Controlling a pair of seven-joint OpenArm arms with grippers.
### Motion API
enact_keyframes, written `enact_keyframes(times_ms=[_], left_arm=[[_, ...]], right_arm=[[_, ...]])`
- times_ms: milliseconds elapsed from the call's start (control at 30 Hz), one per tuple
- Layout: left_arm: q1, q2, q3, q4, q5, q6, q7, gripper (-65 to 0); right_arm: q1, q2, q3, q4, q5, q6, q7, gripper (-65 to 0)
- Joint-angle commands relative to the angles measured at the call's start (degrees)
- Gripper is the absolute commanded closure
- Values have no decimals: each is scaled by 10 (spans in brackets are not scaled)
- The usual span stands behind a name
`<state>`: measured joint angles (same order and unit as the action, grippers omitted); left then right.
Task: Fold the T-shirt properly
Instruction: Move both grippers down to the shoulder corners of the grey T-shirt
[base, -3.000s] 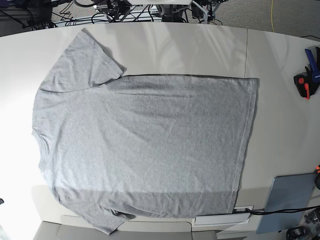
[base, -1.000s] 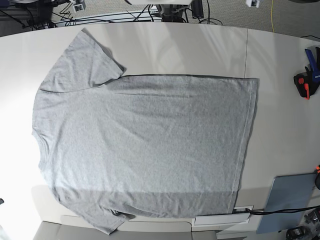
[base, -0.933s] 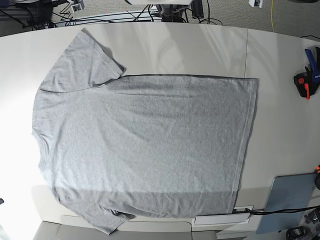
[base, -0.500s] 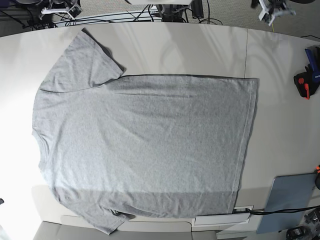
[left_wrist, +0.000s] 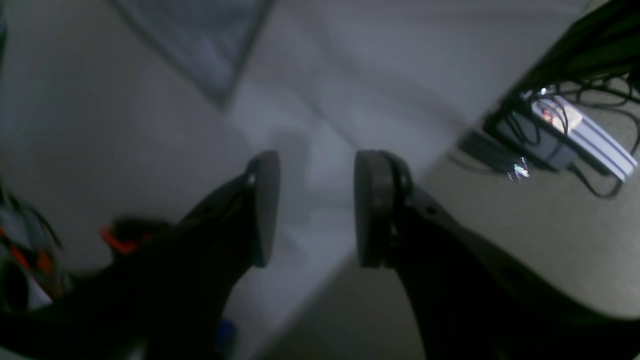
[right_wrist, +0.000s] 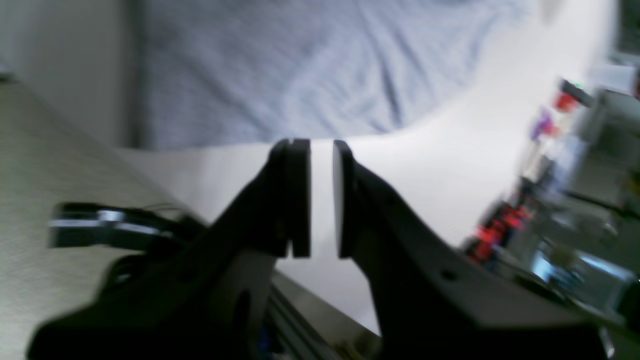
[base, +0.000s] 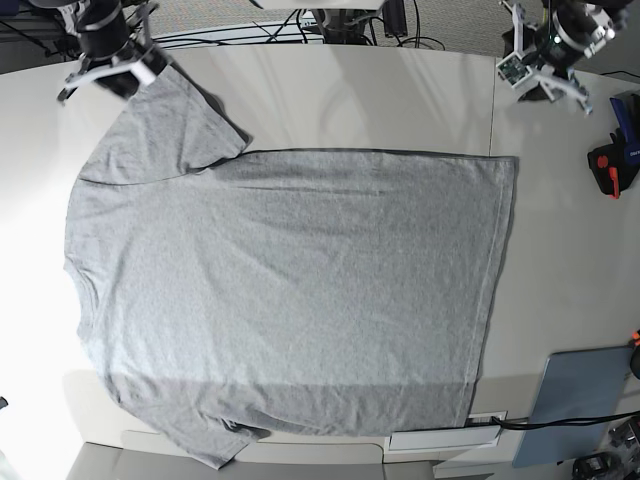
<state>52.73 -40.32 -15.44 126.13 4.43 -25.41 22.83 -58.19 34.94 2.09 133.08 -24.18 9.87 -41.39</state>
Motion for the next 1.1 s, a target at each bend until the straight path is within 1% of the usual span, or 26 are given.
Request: enact_keyframes(times_ms=[0,67,133,233,333,400,433,500,567,633,700,800,933,1067], left_arm=[[-12,-12,-2,2,1,1,-15,-256],[-45,-20,8,-8,2,-1,-17,-256],[-81,-30,30,-17,18,-1,-17,-256],[-127,-47,83,-36,44,0,-17,-256],[-172,-48,139,-77,80,4,-17,-256],[-202,-48,171,-108,92,29,-17,-272],[-215,-49,183,-121,97,35,-16,-287],[-236,-52,200,-139,100,35,-17,-322],[-253,-55,207,-148,99,35,-19,-342],[-267,-55,207,-153,97,35,-27,-342],[-277,-55,207,-162,92,34,-47,-342],[-291,-54,207,-180,89,17,-64,-342],[-310,-54,207,-207,89,0,-73,-341],[-320,-54,207,-233,89,-2,-103,-341]], right_arm=[[4,5,3,9,-9,-7,-9,-86],[21,5,3,9,-7,-7,-33,-86],[31,4,3,9,-7,-7,-40,-87],[40,5,3,9,-7,-6,-28,-87],[49,5,3,9,-7,-7,-15,-87],[57,5,3,9,-8,-8,-5,-87],[60,5,3,9,-8,-8,-4,-87],[60,5,3,9,-9,-8,0,-87],[60,5,3,9,-9,-8,-1,-87],[60,5,3,9,-7,-8,1,-87],[60,5,3,9,-7,-9,3,-87],[60,5,3,9,-7,-9,1,-87],[60,5,3,9,-8,-9,-2,-87],[60,5,3,9,-12,-9,-1,-86]])
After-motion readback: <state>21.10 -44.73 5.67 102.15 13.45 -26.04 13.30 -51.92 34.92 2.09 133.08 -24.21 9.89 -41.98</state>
